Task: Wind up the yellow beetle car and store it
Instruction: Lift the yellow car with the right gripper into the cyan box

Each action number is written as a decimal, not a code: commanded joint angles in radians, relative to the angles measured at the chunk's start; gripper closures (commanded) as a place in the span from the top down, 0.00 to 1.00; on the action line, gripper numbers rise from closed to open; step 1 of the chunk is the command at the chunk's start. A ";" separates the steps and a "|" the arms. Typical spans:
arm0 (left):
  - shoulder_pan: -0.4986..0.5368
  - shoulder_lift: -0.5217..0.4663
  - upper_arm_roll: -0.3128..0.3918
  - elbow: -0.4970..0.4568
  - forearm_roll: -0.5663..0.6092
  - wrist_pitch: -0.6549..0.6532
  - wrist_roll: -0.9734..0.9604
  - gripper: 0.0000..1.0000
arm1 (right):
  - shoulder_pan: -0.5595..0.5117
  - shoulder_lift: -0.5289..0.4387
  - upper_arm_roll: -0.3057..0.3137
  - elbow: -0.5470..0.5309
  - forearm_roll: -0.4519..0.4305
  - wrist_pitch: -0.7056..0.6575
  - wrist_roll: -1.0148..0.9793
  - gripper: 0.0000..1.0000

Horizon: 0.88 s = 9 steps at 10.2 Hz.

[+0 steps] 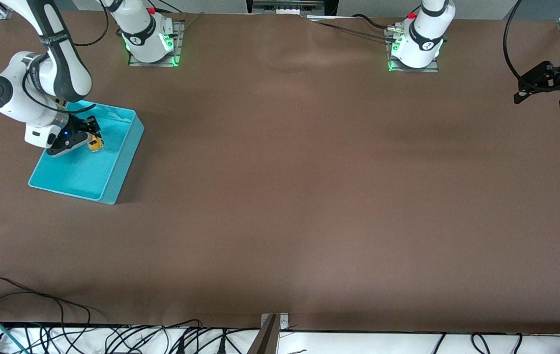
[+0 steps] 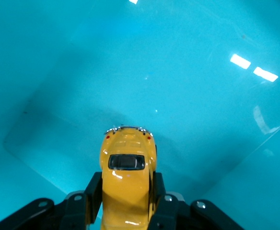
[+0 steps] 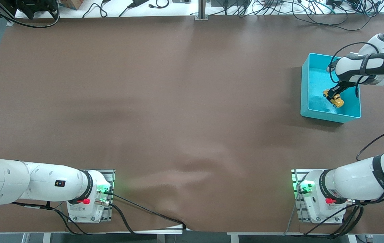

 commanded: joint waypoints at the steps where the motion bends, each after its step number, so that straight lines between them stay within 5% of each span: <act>1: -0.002 0.017 -0.023 0.048 -0.020 -0.026 -0.032 1.00 | -0.002 0.021 -0.005 0.005 -0.006 0.018 0.023 0.00; 2: -0.005 0.034 -0.023 0.082 -0.043 -0.023 -0.025 1.00 | -0.002 0.026 -0.005 0.005 -0.008 0.018 0.051 0.04; 3: -0.004 0.064 -0.026 0.129 -0.052 -0.032 -0.031 1.00 | -0.002 0.033 -0.005 0.008 -0.008 0.018 0.059 0.47; 4: -0.004 0.069 -0.044 0.131 -0.048 -0.038 -0.038 1.00 | -0.002 0.039 -0.005 0.010 -0.006 0.020 0.061 0.65; 9: -0.004 0.075 -0.057 0.140 -0.039 -0.043 -0.044 1.00 | 0.007 0.000 0.001 0.052 -0.008 0.011 0.127 0.96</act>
